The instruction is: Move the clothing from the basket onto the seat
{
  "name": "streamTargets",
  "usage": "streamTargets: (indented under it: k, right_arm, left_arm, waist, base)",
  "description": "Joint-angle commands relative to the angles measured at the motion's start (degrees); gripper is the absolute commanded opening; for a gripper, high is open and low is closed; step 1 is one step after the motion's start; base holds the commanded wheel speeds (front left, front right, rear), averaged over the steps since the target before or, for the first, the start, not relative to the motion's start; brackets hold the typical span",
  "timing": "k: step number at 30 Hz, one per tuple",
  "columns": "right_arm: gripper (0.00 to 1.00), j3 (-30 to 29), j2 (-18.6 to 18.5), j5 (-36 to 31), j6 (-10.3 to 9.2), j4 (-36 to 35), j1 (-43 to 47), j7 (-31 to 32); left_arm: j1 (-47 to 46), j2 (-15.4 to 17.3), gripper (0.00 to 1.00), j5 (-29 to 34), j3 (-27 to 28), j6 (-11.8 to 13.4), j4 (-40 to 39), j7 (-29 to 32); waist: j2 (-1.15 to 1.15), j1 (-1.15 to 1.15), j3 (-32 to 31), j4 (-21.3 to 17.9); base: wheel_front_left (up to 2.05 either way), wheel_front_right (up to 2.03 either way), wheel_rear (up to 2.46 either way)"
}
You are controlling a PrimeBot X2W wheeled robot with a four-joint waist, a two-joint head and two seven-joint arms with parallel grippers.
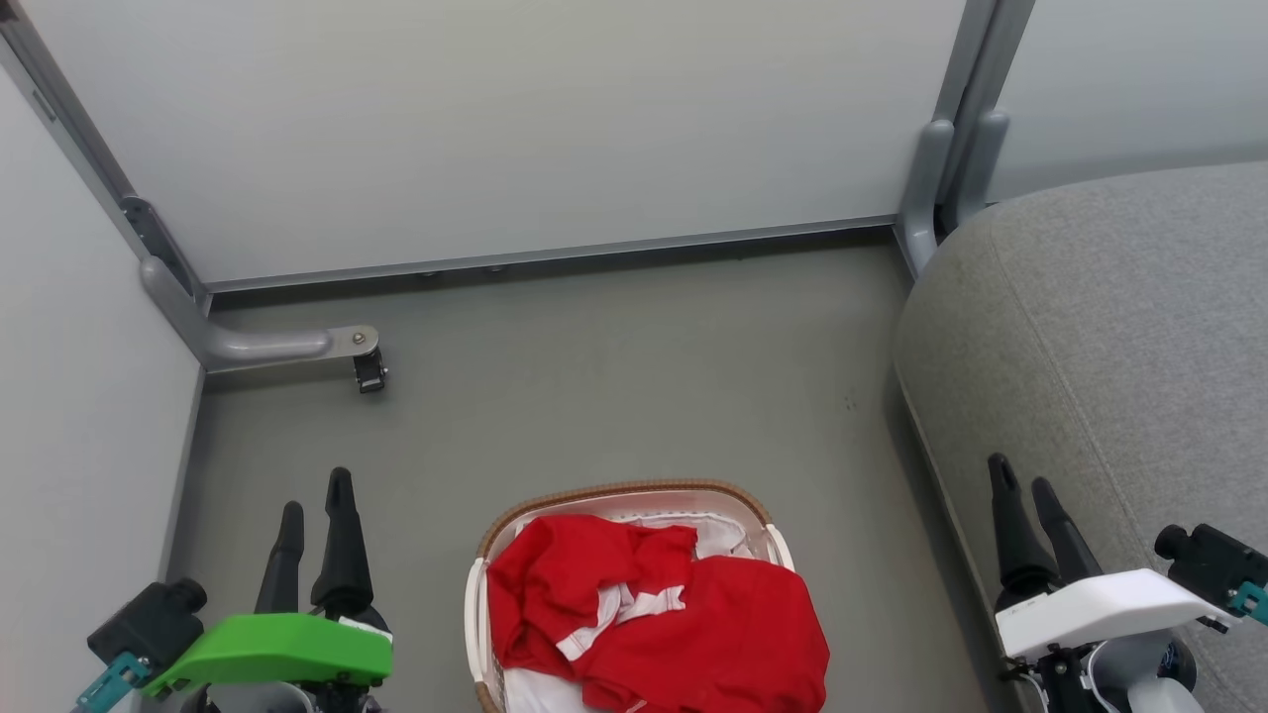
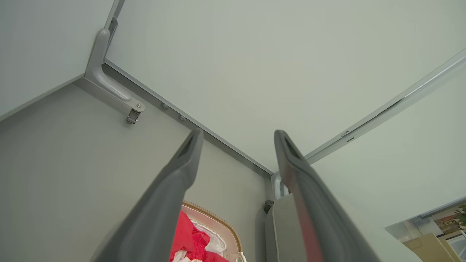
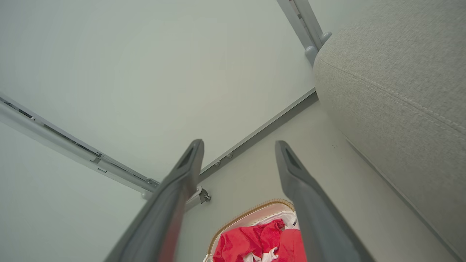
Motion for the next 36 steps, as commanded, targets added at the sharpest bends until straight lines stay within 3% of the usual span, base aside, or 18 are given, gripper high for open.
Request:
streamTargets:
  k: [1, 17, 36]
  right_arm:
    - [1.0, 0.33, -0.37, -2.34, 0.02, -0.58, 0.37, -0.65]
    - [1.0, 2.95, -0.48, -15.34, 0.03, 0.13, 0.67, -3.36]
    - [1.0, 3.94, -0.57, -26.89, 0.03, 1.08, 0.76, -5.9]
  left_arm:
    - [0.58, 0.38, 1.0, 2.4, -0.21, 0.37, -0.68, -0.56]
    - [2.41, 0.47, 1.0, 16.83, -2.14, 0.75, 0.68, -3.27]
    - [3.53, 0.53, 1.0, 25.9, -3.49, 0.96, 2.67, -5.8]
  waist:
    - [0.0, 0.0, 0.0, 0.02]
    - [0.0, 0.0, 0.04, 0.3]
    - [0.0, 0.0, 0.31, 0.53]
  base:
    - [0.0, 0.0, 0.0]
    - [0.0, 0.0, 0.0]
    - [0.0, 0.0, 0.0]
